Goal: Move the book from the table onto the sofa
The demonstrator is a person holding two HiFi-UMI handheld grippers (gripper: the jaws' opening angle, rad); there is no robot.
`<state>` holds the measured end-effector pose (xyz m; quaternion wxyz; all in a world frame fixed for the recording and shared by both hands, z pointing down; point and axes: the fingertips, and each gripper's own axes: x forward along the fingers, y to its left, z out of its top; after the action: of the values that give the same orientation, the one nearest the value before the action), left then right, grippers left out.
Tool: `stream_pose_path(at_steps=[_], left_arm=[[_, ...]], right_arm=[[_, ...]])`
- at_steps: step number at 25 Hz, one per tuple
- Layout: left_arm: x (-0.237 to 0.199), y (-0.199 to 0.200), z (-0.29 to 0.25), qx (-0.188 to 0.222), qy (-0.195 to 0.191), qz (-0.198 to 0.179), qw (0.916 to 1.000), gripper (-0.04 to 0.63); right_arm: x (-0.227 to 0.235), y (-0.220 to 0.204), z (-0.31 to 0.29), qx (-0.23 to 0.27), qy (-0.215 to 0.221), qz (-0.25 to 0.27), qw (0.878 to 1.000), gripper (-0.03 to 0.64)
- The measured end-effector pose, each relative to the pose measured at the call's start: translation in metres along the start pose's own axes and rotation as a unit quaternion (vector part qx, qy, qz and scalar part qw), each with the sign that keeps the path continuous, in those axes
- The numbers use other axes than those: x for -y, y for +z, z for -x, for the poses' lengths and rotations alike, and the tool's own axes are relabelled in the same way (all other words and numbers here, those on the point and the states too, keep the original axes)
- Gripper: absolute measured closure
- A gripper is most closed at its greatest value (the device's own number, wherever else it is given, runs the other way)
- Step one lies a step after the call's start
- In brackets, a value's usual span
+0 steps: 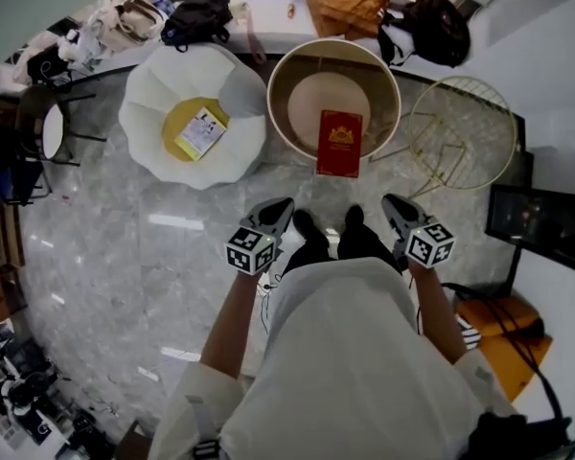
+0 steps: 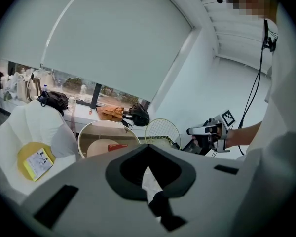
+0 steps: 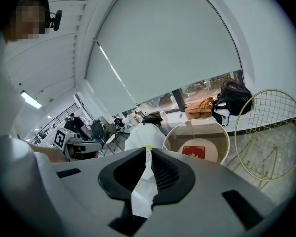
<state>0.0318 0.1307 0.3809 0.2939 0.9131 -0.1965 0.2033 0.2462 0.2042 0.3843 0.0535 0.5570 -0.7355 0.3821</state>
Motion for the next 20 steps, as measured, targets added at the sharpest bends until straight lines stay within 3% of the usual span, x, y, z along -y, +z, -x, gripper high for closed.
stream_pose_path(at_steps=[11,20], left_arm=[[-0.011,0.003,-0.072,-0.030,-0.005,0.011,0.9995,0.594],[-0.039,-0.010,-0.149,-0.034,0.011,0.045,0.9984,0.594]], right_arm=[[0.062,0.010,-0.041,-0.036,0.016,-0.012,0.999,0.561],[0.125,-0.009,-0.098,-0.103,0.050,-0.020,0.993,0.557]])
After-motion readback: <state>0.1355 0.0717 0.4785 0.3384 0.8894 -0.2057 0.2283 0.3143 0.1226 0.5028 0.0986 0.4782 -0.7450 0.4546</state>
